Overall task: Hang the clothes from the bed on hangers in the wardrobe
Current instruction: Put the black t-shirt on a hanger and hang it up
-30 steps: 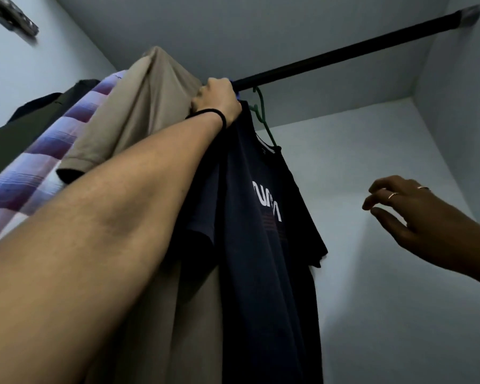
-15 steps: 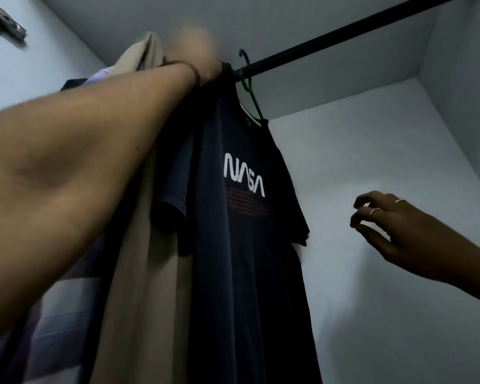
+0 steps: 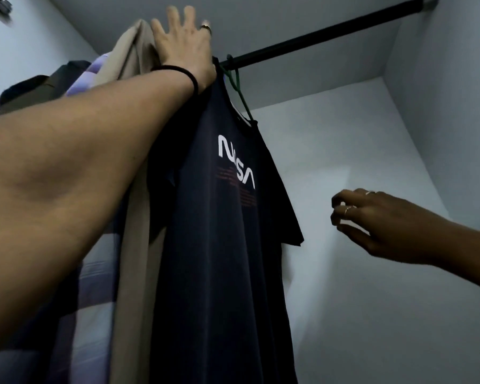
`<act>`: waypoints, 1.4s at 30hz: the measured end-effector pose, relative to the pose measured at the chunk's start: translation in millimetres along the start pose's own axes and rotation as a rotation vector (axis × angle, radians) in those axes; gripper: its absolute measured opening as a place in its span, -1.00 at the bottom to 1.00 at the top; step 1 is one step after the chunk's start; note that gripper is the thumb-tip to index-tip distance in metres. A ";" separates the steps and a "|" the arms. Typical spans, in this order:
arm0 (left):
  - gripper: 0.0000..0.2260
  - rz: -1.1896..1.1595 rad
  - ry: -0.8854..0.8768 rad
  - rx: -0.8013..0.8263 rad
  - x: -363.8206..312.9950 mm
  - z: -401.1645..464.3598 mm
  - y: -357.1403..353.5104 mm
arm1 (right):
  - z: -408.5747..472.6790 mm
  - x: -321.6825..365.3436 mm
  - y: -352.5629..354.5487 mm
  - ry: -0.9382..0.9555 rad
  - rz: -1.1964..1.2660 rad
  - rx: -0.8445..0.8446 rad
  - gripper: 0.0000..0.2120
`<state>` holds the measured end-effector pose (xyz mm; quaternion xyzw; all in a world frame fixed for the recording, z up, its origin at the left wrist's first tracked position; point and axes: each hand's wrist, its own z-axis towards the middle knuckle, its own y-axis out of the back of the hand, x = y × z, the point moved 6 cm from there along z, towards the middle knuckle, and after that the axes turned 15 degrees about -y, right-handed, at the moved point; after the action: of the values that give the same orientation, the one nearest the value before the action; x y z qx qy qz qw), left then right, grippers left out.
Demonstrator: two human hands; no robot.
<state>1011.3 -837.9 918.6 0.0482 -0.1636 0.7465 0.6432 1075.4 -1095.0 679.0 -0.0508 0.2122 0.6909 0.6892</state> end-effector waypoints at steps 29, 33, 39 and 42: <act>-0.34 -1.017 -0.188 0.216 -214.2 -173.9 20.2 | -52.5 -11.4 109.4 -0.455 -0.816 0.566 -0.19; -0.36 -1.156 -0.206 0.183 -229.8 -178.3 49.3 | -66.2 -3.6 158.2 -0.469 -0.931 0.595 -0.20; -0.36 -1.385 -0.232 0.069 -253.5 -193.1 114.1 | -98.9 16.5 235.5 -0.539 -1.098 0.674 -0.21; -0.37 -1.518 -0.220 -0.032 -268.5 -206.8 157.5 | -123.0 30.3 274.9 -0.595 -1.167 0.681 -0.22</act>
<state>931.3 -1047.0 619.3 0.2122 -0.1596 0.0883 0.9601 779.0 -1100.5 618.1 0.2509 0.1576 0.0926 0.9506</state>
